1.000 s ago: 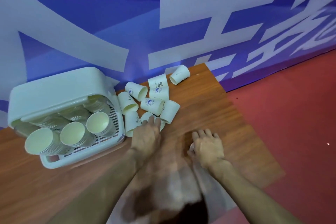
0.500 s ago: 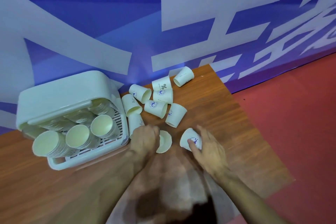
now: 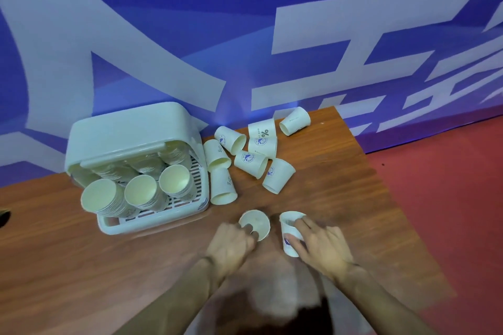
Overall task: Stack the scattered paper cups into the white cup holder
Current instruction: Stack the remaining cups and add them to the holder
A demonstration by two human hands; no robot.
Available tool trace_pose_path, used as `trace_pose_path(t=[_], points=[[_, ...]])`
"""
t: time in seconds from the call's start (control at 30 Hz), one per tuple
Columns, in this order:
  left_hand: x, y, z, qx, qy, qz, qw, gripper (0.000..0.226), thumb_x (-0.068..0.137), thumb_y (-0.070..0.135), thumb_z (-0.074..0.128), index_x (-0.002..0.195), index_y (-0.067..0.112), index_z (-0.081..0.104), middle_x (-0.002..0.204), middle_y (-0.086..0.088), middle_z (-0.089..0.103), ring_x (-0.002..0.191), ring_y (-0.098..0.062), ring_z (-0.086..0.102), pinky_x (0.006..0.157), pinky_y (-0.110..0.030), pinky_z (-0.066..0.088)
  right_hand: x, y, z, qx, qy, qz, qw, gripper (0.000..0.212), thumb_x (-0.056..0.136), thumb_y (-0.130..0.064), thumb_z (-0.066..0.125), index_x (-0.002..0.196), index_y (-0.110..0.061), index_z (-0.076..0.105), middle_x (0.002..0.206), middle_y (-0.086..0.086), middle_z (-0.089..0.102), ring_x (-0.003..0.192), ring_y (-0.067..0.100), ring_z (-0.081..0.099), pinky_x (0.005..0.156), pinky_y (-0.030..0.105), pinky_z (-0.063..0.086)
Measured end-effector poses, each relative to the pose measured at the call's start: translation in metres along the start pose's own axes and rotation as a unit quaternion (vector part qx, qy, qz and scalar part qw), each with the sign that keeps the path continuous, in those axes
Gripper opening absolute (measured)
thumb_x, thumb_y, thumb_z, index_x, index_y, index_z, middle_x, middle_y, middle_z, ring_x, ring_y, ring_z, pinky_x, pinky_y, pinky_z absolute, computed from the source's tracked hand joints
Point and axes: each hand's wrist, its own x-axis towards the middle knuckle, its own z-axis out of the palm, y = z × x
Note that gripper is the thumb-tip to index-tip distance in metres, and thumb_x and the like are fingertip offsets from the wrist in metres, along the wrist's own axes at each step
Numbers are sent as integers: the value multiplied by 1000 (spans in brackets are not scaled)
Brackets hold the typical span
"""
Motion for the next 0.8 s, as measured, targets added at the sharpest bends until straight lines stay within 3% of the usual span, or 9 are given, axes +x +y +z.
trace_pose_path(t=[0.1, 0.17, 0.3, 0.4, 0.63, 0.8], points=[[-12, 0, -9, -4, -14, -9, 1000, 26, 88, 4, 46, 111, 14, 55, 104, -5, 59, 89, -30, 60, 54, -35, 28, -11, -1, -3, -26, 2, -51, 998, 23, 80, -49, 67, 94, -31, 70, 79, -11, 68, 51, 16, 62, 46, 25, 38], [-24, -2, -16, -5, -8, -8, 1000, 25, 88, 3, 46, 108, 14, 56, 101, -6, 60, 86, -31, 60, 53, -35, 26, -13, -4, -10, -22, 16, -74, 997, 21, 79, -45, 58, 87, -29, 68, 73, -10, 66, 50, 15, 60, 45, 25, 38], [-47, -10, -36, -6, -12, -31, 999, 19, 84, 8, 52, 101, 15, 58, 97, -6, 60, 80, -32, 61, 47, -32, 18, 1, -21, -31, 19, 48, -74, 996, 15, 80, -38, 53, 79, -25, 59, 73, -6, 61, 52, 16, 59, 44, 27, 37], [-61, -20, -50, -4, -9, -72, 997, 17, 86, 9, 49, 99, 15, 59, 95, -7, 61, 80, -33, 61, 49, -33, 23, 23, -41, -46, 25, 66, -95, 993, 16, 82, -35, 52, 73, -24, 58, 70, -5, 59, 51, 15, 58, 43, 28, 34], [-100, -47, -75, -5, 4, -165, 986, 16, 85, 6, 47, 92, 15, 58, 92, -7, 59, 75, -30, 60, 48, -33, 21, 74, -89, -77, 90, 144, -153, 974, 7, 84, -32, 68, 78, -29, 66, 74, -10, 59, 65, 11, 58, 45, 28, 37], [-129, -80, -98, -17, 31, -227, 973, 19, 80, 0, 47, 89, 14, 57, 87, -7, 58, 75, -31, 60, 45, -31, 17, 117, -129, -99, 141, 167, -206, 954, 3, 84, -28, 69, 84, -30, 66, 77, -12, 60, 75, 9, 57, 56, 20, 35]])
